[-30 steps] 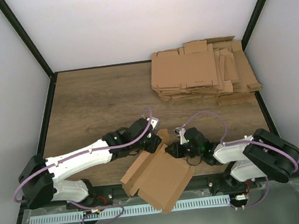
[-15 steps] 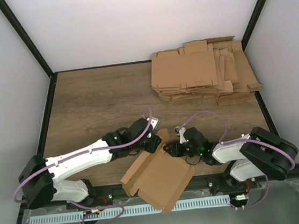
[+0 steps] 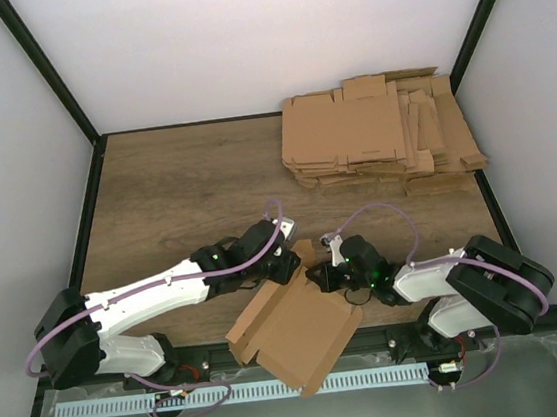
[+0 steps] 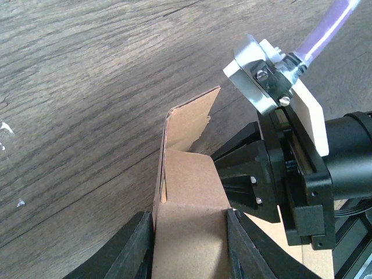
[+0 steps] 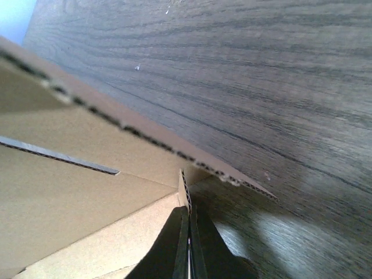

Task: Fold the paper box

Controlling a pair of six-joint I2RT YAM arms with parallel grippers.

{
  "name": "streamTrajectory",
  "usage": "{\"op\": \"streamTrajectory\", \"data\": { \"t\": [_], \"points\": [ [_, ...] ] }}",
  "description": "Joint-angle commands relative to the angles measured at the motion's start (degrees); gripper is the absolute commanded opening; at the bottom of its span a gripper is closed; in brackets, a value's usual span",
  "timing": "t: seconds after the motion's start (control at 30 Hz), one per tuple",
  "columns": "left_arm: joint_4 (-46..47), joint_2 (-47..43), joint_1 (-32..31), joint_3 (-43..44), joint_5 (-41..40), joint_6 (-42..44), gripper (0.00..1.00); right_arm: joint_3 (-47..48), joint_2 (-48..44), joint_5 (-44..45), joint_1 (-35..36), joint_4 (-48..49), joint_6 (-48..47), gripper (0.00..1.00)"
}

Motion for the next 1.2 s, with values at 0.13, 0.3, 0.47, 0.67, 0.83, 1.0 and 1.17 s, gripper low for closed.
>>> {"op": "streamTrajectory", "data": {
  "t": [0.13, 0.3, 0.47, 0.67, 0.83, 1.0, 1.17],
  "points": [
    [-2.61, 2.09, 0.11, 2.02, -0.29, -1.82, 0.37, 1.77, -2.92, 5.76, 1.39, 1.84, -8.95, 0.01],
    [-3.36, 3.52, 1.15, 4.32, -0.88, -1.33, 0.37, 1.58, -3.25, 7.39, 1.49, 3.29, -11.60, 0.01],
    [-4.13, 5.47, 2.15, 6.68, -1.83, 0.72, 0.37, 2.41, -1.61, 9.09, 1.50, 5.39, -13.78, 0.01],
    [-3.87, 7.21, 5.78, 8.38, -2.04, 4.53, 0.37, 5.34, 2.78, 14.95, 1.49, 8.04, -16.91, 0.01],
    [-3.59, 8.43, 8.96, 10.30, -1.41, 7.99, 0.37, 7.37, 7.32, 16.21, 1.49, 12.15, -19.43, 0.02],
    [-1.86, 8.73, 9.29, 8.81, 0.01, 10.11, 0.36, 7.64, 10.72, 16.39, 1.49, 15.72, -20.91, 0.05],
    [-0.11, 7.98, 9.25, 5.90, 1.65, 10.22, 0.36, 7.39, 11.56, 13.39, 1.44, 17.25, -21.82, 0.09]
  ]
}}
